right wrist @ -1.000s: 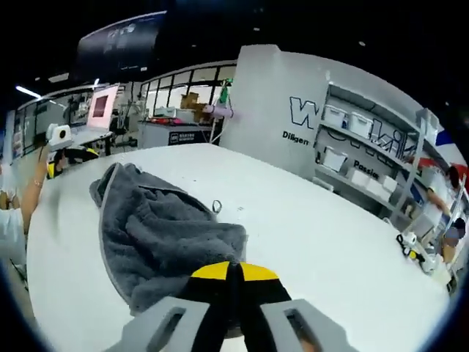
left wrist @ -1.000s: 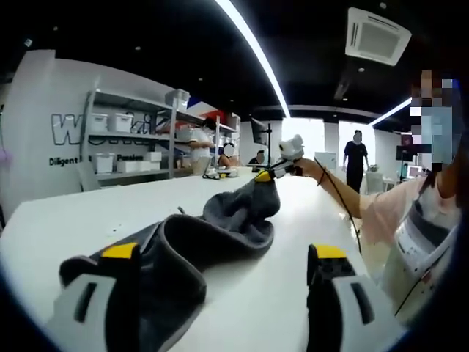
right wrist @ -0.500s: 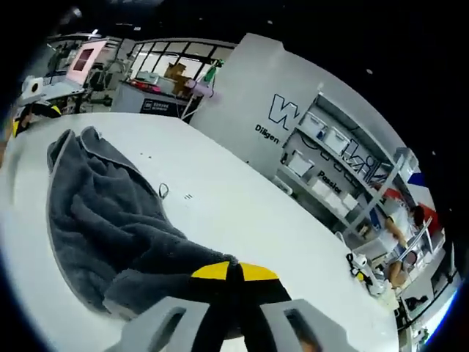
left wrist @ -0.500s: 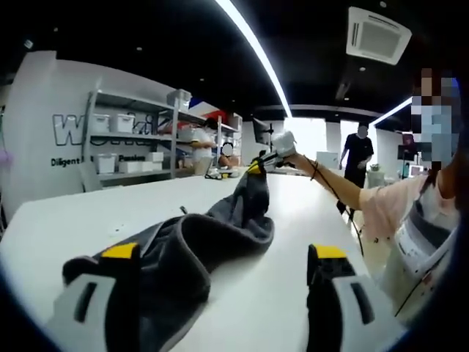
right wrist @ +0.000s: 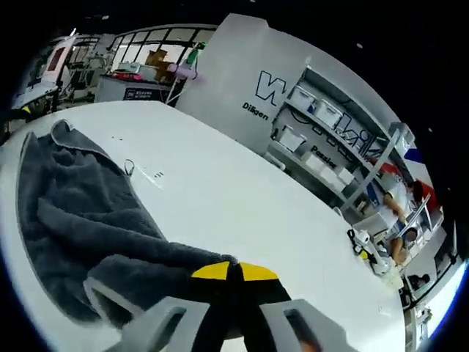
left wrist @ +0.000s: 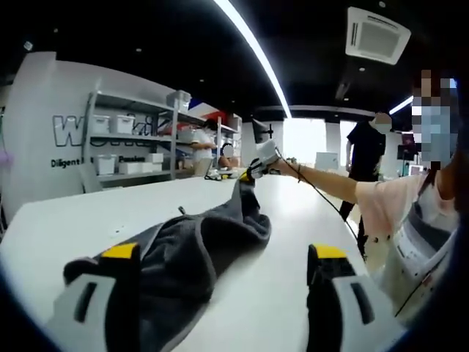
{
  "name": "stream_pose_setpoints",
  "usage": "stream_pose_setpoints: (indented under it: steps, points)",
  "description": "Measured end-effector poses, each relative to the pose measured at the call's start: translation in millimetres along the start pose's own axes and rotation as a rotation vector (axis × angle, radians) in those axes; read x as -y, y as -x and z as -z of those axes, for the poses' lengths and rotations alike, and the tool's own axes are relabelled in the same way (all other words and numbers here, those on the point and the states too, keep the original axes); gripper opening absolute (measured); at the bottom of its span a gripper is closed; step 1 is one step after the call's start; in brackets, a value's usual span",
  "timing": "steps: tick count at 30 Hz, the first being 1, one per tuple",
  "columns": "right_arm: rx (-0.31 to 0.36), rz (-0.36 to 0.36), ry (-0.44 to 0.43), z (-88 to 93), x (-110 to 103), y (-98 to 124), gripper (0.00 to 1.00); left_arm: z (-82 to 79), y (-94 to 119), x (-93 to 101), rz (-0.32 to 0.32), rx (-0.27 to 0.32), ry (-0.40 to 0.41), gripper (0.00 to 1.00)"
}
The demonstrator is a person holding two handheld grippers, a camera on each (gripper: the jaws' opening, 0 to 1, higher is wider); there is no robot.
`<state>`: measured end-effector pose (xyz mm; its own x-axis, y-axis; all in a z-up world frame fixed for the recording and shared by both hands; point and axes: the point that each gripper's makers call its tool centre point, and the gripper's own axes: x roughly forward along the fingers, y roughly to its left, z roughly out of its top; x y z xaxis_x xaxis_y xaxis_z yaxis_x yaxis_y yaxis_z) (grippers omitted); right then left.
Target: Fold the towel on the table until its edges align and the towel forms a compact rectangular stack.
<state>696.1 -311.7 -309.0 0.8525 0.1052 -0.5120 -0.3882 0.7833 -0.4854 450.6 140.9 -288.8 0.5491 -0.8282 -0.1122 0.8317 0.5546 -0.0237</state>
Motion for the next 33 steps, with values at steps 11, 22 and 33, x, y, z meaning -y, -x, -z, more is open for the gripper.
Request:
stream_pose_setpoints:
  steps: [11, 22, 33]
  points:
    - [-0.151, 0.136, 0.264, 27.4, 9.4, -58.9, 0.02, 2.2, -0.4, 2.3, -0.001, -0.012, -0.011, 0.99]
    - [-0.193, 0.22, 0.274, 55.1, 7.6, -83.6, 0.03, 3.3, -1.8, 10.8, 0.014, -0.021, -0.03, 0.99]
    - [-0.237, 0.21, 0.266, 77.4, 10.3, -96.7, 0.03, 7.7, -3.9, 10.7, 0.016, -0.039, -0.029, 0.99]
